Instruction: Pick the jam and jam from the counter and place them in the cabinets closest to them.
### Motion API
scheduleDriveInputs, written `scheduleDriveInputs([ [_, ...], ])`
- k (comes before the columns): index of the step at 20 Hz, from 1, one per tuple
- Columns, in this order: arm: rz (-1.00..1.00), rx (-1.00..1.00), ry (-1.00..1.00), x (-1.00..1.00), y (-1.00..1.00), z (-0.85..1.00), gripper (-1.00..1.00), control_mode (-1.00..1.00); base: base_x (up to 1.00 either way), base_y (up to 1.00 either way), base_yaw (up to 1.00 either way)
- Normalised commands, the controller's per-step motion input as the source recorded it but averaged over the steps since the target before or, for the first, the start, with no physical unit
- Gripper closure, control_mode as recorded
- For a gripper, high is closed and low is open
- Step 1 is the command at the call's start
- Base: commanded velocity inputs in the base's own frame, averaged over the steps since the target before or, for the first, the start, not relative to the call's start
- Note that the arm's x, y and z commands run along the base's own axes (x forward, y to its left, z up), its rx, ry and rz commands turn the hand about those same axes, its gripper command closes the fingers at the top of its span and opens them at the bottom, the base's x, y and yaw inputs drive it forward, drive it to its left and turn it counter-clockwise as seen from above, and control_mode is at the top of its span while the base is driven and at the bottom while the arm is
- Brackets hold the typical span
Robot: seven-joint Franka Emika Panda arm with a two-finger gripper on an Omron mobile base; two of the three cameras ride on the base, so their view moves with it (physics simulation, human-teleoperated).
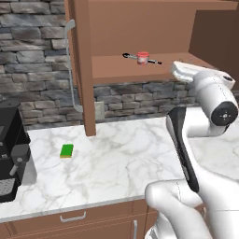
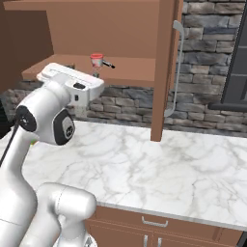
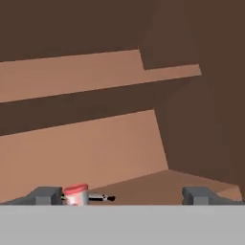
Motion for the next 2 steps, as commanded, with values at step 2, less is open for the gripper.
scheduleDriveInputs([
  [2, 0.0, 0.02, -0.07, -0.13, -0.01, 0.03, -1.0, -1.0, 0.0, 0.0, 0.0],
])
